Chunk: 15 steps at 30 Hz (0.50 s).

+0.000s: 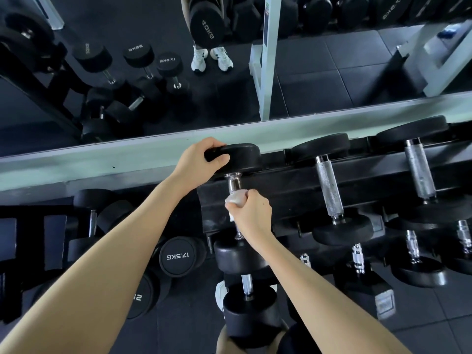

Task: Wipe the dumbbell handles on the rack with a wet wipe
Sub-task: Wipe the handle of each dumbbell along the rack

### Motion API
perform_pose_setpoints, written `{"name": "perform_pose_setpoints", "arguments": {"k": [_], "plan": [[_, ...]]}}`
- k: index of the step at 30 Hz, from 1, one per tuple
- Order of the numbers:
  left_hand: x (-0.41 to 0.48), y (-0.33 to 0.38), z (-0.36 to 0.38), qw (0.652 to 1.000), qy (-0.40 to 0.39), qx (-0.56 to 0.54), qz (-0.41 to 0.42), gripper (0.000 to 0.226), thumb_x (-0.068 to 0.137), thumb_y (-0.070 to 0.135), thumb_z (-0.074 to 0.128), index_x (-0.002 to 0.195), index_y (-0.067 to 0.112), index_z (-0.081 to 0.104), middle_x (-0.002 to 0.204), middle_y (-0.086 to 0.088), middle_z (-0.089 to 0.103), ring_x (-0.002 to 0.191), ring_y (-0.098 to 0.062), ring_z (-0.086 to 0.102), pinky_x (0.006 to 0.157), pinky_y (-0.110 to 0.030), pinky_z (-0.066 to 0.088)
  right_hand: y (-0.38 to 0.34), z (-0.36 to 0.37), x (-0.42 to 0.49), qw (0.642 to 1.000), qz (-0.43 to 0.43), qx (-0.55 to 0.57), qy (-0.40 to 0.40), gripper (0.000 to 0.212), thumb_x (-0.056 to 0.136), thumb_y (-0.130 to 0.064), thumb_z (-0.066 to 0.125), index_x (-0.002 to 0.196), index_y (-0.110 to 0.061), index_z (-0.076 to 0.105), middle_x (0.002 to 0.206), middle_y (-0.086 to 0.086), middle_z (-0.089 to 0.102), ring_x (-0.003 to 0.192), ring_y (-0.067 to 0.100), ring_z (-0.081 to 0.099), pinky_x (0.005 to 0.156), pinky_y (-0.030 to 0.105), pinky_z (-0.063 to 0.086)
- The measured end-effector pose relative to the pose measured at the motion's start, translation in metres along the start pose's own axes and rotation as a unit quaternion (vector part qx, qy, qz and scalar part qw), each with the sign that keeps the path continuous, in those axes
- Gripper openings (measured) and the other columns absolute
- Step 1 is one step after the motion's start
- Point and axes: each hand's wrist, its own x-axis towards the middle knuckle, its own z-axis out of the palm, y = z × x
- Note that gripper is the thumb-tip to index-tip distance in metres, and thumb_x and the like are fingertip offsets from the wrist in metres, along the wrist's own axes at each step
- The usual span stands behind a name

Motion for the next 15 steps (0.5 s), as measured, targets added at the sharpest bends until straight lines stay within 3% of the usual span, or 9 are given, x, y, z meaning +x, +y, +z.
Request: {"name": "perform_pose_setpoints", "arguments": {"k": [5, 7, 10, 12, 15], "plan": [[0.0, -0.001, 0.0, 1.0, 0.001, -0.008, 0.0, 0.03, 0.09, 0.027, 0.061, 0.12, 0.02, 0.059, 0.116, 0.007, 0.061, 0.111, -0.012, 0.053, 0.091, -0.027, 0.04, 0.025, -0.016, -0.003, 0.989, 0.015, -0.039, -0.144, 0.039, 0.073, -0.032, 0.074, 0.095, -0.002, 0.061, 0.093, 0.004, 0.062, 0.09, 0.02, 0.061, 0.071, 0.027, 0.045], [-0.001, -0.002, 0.001, 1.0, 0.001, -0.014, -0.002, 0.03, 0.091, 0.027, 0.061, 0.12, 0.021, 0.059, 0.115, 0.009, 0.06, 0.11, -0.011, 0.053, 0.092, -0.029, 0.043, 0.034, -0.025, 0.01, 0.968, 0.023, 0.011, -0.249, 0.034, 0.064, -0.029, 0.08, 0.083, -0.005, 0.066, 0.087, 0.003, 0.068, 0.087, 0.018, 0.065, 0.079, 0.029, 0.051], [-0.001, -0.002, 0.003, 1.0, 0.001, -0.019, -0.003, 0.03, 0.091, 0.027, 0.06, 0.12, 0.021, 0.058, 0.116, 0.009, 0.06, 0.109, -0.012, 0.053, 0.091, -0.029, 0.043, 0.042, -0.03, 0.03, 0.921, 0.059, 0.12, -0.366, 0.023, 0.064, -0.008, 0.082, 0.083, -0.01, 0.07, 0.084, 0.002, 0.072, 0.09, 0.018, 0.066, 0.094, 0.033, 0.049], [-0.001, -0.003, 0.002, 1.0, 0.004, -0.02, -0.002, 0.03, 0.091, 0.026, 0.06, 0.12, 0.021, 0.058, 0.114, 0.01, 0.06, 0.108, -0.01, 0.053, 0.09, -0.025, 0.04, 0.039, -0.03, 0.037, 0.893, 0.06, 0.156, -0.419, 0.025, 0.065, 0.005, 0.075, 0.083, -0.011, 0.068, 0.077, -0.003, 0.07, 0.083, 0.013, 0.063, 0.085, 0.027, 0.048], [0.0, -0.004, 0.002, 1.0, 0.008, -0.019, -0.001, 0.029, 0.091, 0.025, 0.061, 0.12, 0.021, 0.059, 0.114, 0.01, 0.061, 0.108, -0.009, 0.054, 0.091, -0.022, 0.038, 0.038, -0.029, 0.039, 0.873, 0.049, 0.174, -0.452, 0.023, 0.061, 0.004, 0.068, 0.08, -0.009, 0.067, 0.075, -0.001, 0.067, 0.078, 0.015, 0.062, 0.076, 0.026, 0.049]]}}
